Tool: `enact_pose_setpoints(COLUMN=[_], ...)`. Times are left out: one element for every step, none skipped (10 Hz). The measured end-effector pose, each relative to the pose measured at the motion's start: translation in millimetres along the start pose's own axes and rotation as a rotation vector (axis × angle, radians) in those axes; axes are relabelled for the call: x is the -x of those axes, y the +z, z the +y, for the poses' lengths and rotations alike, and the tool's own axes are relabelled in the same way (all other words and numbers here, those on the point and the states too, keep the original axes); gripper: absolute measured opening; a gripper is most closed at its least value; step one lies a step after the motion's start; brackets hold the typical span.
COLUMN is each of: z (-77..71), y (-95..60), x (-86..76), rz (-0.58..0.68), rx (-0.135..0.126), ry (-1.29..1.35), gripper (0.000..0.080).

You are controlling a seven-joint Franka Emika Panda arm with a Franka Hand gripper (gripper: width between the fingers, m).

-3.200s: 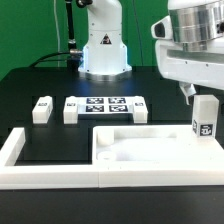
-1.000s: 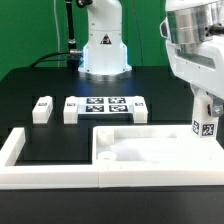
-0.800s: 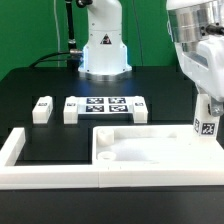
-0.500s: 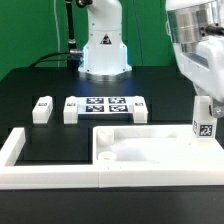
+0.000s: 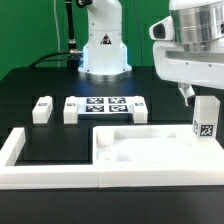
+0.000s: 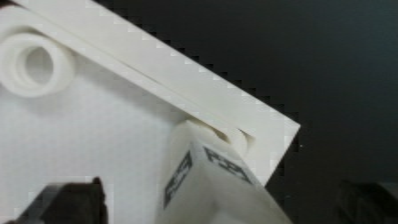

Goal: Assemble desk

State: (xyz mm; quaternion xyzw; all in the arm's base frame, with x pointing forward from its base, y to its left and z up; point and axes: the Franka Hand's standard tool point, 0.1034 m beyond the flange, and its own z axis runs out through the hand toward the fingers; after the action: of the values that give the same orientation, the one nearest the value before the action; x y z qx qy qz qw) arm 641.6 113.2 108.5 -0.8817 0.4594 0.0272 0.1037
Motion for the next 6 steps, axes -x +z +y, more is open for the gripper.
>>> enact_pose_setpoints(z=[1.1, 3.3, 1.9, 0.6, 0.5, -0.1], y=[0.1, -1.9, -4.5, -4.0, -1.2, -0.9], x=[0.2, -2.5, -10.7, -18.3, -19.6, -17.8], rz=[0.003, 0.022, 0.036, 0.039, 0.038, 0.036], rx=[0.012, 0.056, 0.067, 0.072, 0.082, 0.075], ry=[-0.108, -0.305, -0.505, -0.651, -0.753, -0.691], gripper=[0.0648, 0.0648, 0.0648, 0.0648, 0.0648, 0.0648])
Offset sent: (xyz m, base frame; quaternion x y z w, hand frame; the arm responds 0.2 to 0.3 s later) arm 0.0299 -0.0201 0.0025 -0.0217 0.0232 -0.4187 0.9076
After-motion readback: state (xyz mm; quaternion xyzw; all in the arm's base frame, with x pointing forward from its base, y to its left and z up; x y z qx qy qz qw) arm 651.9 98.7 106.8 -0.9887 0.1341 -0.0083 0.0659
